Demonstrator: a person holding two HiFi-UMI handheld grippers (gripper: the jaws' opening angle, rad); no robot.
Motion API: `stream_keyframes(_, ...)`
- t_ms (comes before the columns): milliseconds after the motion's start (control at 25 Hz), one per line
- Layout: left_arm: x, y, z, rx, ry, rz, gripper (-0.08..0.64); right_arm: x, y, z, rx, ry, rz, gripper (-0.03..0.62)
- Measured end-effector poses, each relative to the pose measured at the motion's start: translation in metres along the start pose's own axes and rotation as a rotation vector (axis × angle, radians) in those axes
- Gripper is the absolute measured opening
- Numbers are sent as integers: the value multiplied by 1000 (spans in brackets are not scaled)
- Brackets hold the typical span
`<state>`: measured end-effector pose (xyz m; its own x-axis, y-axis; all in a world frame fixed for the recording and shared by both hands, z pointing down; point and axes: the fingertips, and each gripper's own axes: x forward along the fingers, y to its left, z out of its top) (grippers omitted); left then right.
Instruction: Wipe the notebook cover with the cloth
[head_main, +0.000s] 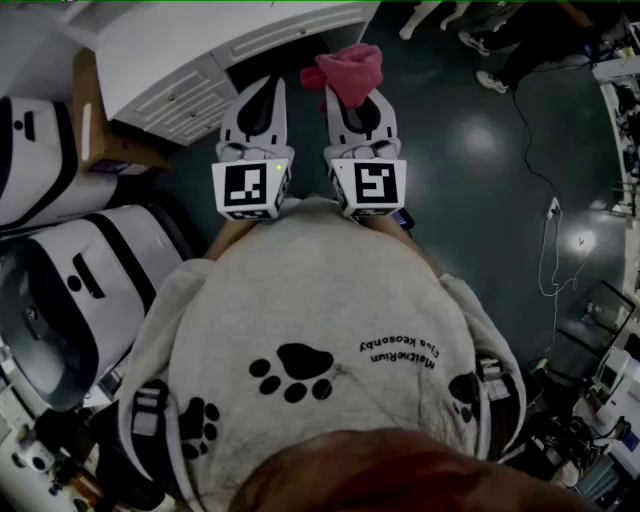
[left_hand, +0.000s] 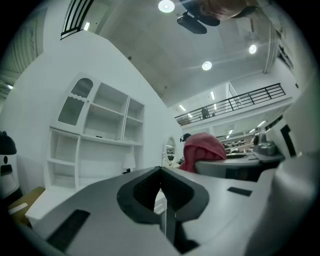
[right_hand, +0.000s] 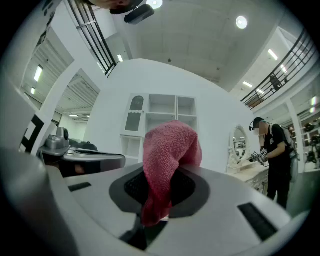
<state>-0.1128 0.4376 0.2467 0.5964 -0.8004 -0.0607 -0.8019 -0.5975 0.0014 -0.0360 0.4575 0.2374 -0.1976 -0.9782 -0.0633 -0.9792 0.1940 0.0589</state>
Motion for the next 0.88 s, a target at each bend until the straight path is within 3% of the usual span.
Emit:
stream_keyframes(360,16,-14,-2,-1,1,15,11,0,-22,-2,-28,-4,18,74)
stream_keyframes(880,28,-6,-14,-4,28,73,11,4,-45,-12,27,8,28,75)
